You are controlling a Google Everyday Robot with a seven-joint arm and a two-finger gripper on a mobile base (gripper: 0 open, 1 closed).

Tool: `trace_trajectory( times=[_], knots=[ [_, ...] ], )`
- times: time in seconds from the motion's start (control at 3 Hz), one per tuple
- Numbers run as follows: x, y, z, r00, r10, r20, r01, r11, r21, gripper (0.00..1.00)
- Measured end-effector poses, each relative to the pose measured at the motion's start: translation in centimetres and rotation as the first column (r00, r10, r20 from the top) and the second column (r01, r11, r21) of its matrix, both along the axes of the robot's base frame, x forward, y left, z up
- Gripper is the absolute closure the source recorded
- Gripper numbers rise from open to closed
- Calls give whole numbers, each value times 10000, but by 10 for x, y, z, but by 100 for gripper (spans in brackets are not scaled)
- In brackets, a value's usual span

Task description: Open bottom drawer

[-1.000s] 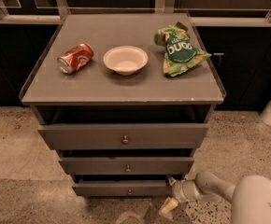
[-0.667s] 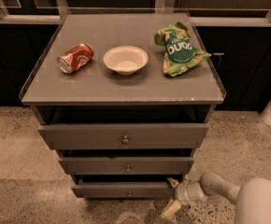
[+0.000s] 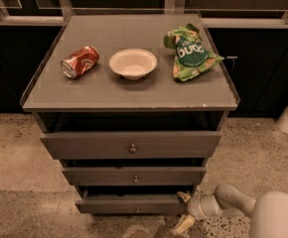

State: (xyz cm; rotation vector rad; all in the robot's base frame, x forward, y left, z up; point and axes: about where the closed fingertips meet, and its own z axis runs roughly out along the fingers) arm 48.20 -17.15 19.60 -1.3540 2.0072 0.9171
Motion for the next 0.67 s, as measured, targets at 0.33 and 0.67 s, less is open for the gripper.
trace_trajectory(
  times=[0.33, 0.67],
  knots=[
    [-18, 11, 11, 9973, 613, -401, -588, 9965, 596, 0],
    [-22, 17, 1, 9912, 1076, -767, -1022, 9922, 709, 0]
  ],
)
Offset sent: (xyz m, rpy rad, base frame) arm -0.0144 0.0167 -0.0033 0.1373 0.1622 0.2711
